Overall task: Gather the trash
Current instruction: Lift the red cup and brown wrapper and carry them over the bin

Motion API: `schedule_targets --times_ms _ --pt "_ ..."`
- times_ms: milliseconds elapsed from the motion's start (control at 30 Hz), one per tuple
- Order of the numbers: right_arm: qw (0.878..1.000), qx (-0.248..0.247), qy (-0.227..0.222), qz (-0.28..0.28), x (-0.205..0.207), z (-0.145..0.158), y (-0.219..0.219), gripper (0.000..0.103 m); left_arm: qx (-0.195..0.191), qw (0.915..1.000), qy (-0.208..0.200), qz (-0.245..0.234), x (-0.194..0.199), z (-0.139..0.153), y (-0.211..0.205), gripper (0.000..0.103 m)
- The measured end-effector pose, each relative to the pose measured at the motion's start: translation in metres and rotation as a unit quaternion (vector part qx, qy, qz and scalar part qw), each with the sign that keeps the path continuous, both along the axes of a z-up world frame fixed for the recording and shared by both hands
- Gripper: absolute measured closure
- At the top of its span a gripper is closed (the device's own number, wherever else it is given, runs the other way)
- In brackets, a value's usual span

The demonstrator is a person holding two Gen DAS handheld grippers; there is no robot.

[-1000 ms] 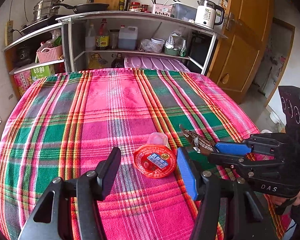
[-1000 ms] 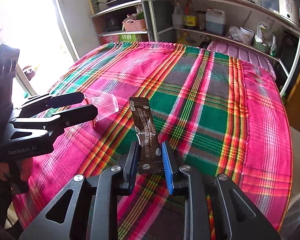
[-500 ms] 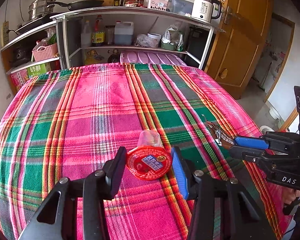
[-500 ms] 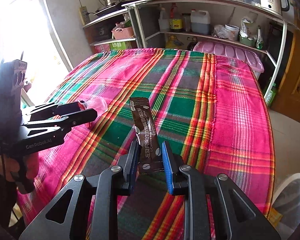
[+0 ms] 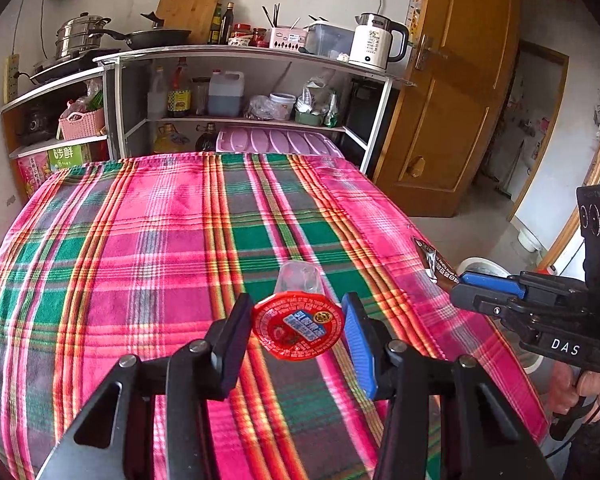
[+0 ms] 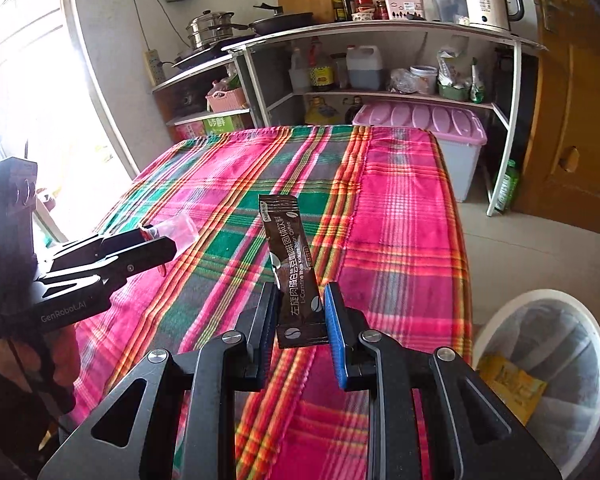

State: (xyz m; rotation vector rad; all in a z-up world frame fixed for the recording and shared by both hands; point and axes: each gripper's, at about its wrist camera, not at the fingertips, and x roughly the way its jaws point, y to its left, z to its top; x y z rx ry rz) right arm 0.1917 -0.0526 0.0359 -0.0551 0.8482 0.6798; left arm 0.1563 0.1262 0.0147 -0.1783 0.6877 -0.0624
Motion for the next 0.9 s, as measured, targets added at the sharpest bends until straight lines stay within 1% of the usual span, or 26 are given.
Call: schedule_targets --times_ms 200,367,533,900 --pt "1.000 0.009 0.001 -0.027 -0.021 0.004 -0.038 0.078 -0.006 0.9996 -0.008 -0.027 -0.017 0.007 -0.037 0.055" --pt "0.999 0.018 -0.002 -0.048 -0.034 0.007 -0.067 0.078 -0.005 0.9988 -0.015 -0.047 -0.023 0.015 -0.067 0.055" --pt "0.997 0.024 -0.006 -0.070 -0.045 0.009 -0.095 0.078 -0.009 0.9975 -0.016 -0.068 -0.024 0.019 -0.093 0.055" --pt "0.991 0.032 -0.001 -0.127 -0.049 0.005 -0.150 0.078 -0.016 0.9928 -0.016 -0.118 -0.014 0.020 -0.151 0.055"
